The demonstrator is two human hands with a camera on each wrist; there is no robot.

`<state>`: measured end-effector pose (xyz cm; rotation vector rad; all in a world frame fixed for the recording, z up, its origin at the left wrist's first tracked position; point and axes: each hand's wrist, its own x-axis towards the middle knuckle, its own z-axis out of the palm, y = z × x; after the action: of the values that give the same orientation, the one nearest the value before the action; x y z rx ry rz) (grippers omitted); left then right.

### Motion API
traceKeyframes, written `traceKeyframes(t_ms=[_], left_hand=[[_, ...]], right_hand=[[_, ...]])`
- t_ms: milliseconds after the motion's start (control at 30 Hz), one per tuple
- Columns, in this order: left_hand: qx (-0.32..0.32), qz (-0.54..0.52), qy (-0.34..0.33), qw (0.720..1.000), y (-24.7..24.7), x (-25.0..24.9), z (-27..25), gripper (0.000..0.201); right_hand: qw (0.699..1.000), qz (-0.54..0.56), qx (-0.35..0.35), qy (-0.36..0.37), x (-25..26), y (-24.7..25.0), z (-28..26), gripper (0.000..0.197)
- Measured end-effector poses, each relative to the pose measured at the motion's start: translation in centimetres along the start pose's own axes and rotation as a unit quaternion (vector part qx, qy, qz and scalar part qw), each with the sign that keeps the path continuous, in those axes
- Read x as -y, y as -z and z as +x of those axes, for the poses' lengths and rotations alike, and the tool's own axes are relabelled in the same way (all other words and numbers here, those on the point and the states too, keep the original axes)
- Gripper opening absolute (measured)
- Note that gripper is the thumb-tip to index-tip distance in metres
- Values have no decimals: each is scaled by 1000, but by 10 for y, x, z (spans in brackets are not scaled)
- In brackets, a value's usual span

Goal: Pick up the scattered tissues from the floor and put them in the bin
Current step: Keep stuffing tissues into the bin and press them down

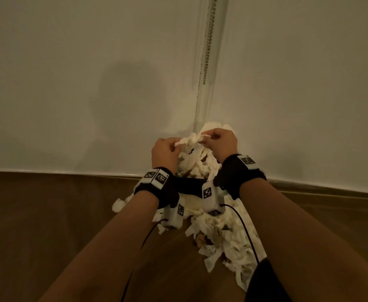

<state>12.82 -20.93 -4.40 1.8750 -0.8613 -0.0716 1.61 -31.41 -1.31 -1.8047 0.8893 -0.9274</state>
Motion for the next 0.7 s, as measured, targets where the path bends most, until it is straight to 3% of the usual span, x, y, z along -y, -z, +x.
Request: traceKeyframes(t_ms=[133, 233, 367, 500, 633, 700], left_hand=[[7, 9, -4, 1000, -18, 14, -10, 19], [22, 75, -18, 997, -30, 27, -14, 14], [85, 153, -32, 984, -45, 36, -15, 10], [171, 267, -73, 946, -59, 39, -19, 26], [229, 361, -130, 895, -70, 39, -22, 33], [261, 407, -119, 867, -71, 41, -23, 32]], right_hand=[[998, -34, 28, -44, -22, 3, 2, 13], [994, -43, 48, -86, -38, 2, 5, 12], [968, -240, 63, -46, -54, 0, 9, 19], [902, -414, 122, -18, -73, -13, 10, 24], [869, -422, 245, -84, -88, -38, 9, 32], [847, -440, 282, -92, -93, -48, 6, 34]])
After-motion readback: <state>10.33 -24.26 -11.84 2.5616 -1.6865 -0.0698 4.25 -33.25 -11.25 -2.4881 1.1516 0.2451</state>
